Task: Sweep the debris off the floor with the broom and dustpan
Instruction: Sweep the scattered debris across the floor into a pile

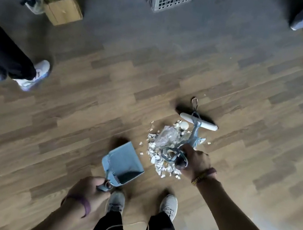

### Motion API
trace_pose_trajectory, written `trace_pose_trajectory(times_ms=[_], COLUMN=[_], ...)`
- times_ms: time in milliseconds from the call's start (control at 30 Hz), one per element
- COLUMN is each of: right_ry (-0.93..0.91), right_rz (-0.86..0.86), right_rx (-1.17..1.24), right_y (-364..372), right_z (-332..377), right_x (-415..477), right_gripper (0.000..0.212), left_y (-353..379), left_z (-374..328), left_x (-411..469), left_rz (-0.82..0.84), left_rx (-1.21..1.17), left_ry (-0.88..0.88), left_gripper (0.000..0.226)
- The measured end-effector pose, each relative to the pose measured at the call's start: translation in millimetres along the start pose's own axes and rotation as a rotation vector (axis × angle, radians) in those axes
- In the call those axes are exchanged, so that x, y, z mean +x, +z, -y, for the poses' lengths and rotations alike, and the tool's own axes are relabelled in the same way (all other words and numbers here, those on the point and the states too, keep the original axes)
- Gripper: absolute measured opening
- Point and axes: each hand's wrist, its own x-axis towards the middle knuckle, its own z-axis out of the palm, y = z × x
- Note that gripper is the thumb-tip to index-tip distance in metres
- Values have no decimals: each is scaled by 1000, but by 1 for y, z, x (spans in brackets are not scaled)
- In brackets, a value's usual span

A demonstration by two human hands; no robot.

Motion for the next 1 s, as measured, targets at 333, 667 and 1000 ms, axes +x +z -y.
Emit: trace_pose_trajectory(times_ms=[333,667,1000], right_ry=[-34,110,96], right_rz=[-259,-266,-173], right_rx=[102,185,63], right_y=[8,-4,7], right_z=[25,-33,0], right_x=[3,70,37], right_gripper=[81,40,33], left_y=[29,60,58], left_z=[23,46,3], left_x=[31,36,52], left_rz=[-159,-123,-185], left_rx=[287,458,392], left_ry=[108,76,119], left_gripper=[9,27,33])
